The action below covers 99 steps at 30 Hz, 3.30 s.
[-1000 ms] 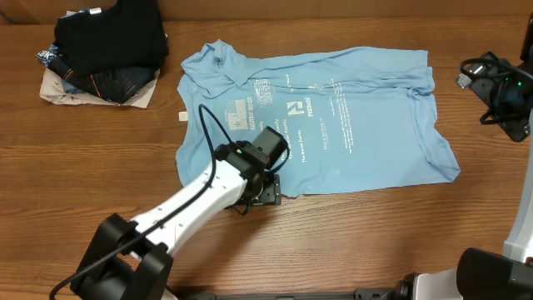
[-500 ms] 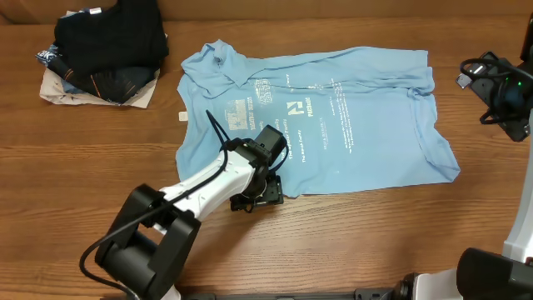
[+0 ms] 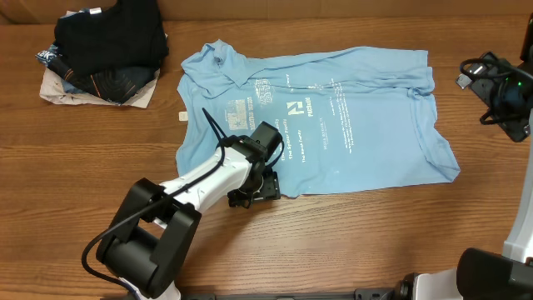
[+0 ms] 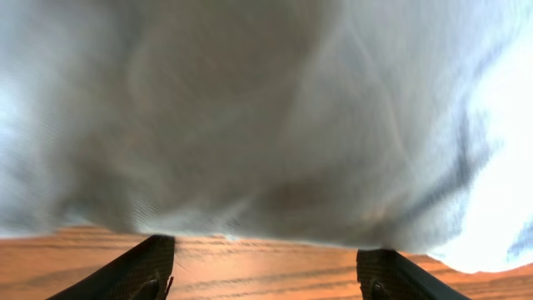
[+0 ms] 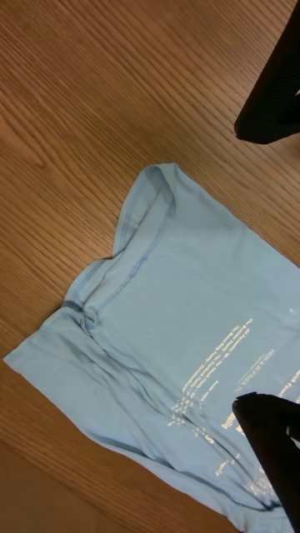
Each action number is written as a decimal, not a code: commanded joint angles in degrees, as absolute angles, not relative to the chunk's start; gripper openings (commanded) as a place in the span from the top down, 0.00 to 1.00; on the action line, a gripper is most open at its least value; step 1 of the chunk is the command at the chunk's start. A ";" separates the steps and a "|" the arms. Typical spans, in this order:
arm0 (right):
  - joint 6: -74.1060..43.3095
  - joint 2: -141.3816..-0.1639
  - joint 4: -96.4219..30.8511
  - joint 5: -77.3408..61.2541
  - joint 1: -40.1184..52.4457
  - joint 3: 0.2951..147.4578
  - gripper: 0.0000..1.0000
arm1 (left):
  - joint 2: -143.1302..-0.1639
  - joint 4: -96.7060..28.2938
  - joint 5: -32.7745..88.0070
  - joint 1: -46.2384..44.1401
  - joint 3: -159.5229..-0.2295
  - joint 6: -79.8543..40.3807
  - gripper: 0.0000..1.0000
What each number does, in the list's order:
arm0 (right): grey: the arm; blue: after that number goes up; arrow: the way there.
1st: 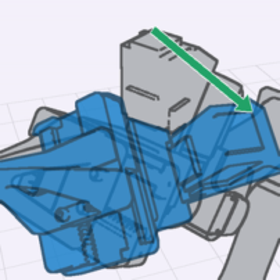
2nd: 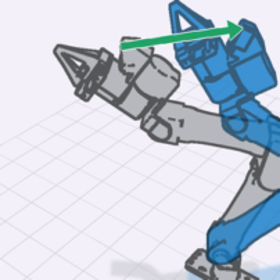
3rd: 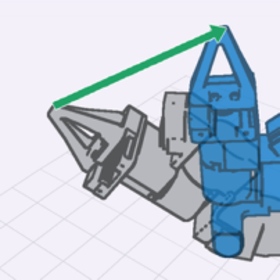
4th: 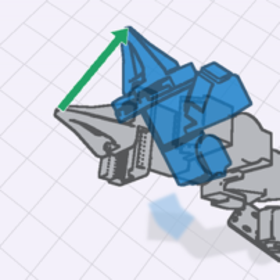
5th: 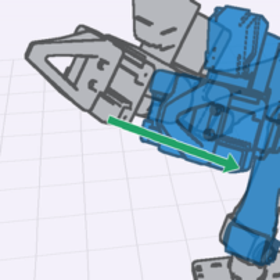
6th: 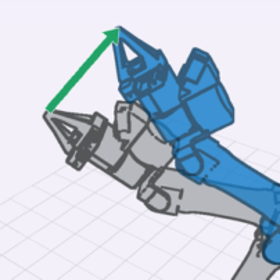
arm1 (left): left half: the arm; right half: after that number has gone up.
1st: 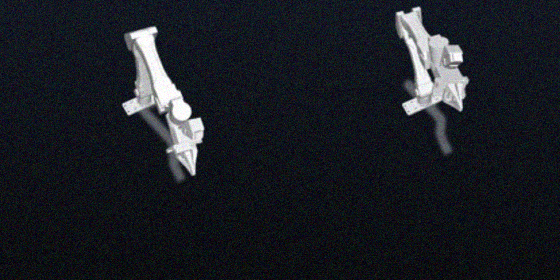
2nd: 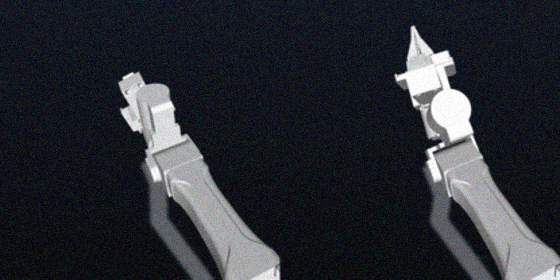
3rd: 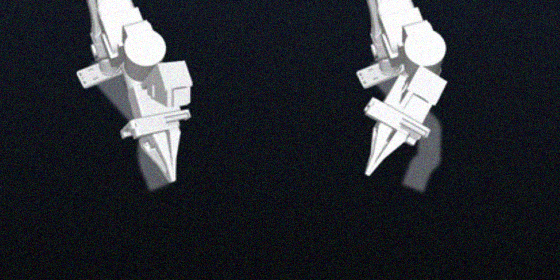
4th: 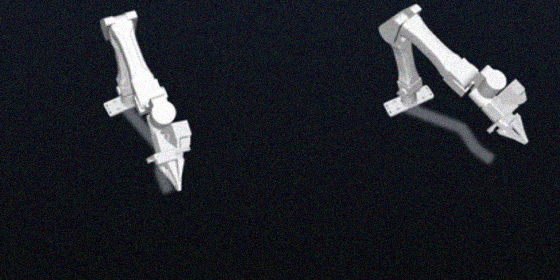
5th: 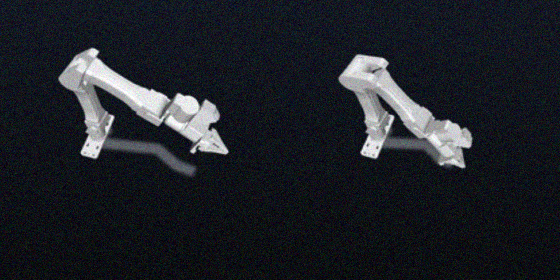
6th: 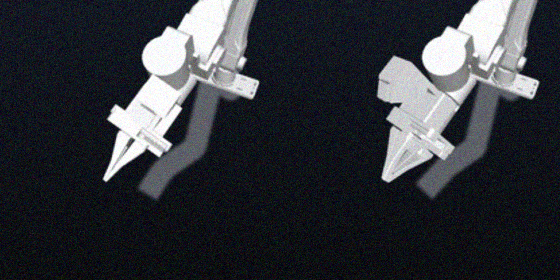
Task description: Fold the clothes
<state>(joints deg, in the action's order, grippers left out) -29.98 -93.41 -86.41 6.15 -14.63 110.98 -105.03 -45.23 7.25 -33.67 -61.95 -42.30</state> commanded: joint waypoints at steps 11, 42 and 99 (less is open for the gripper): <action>-30.15 -93.58 -86.19 5.87 -14.81 110.85 0.00 | -106.30 -43.62 4.86 -32.16 -62.41 -37.65 0.31; -30.15 -93.56 -86.21 5.89 -14.81 110.85 0.00 | -107.53 -43.11 4.49 -32.16 -62.39 -35.53 0.75; -30.15 -93.58 -86.32 5.91 -14.81 110.83 0.00 | -107.46 -46.44 4.51 -32.16 -64.69 -32.71 0.82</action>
<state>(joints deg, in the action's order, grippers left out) -30.00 -93.41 -86.56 6.13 -14.63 110.98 -106.59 -46.68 4.49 -32.51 -63.64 -34.15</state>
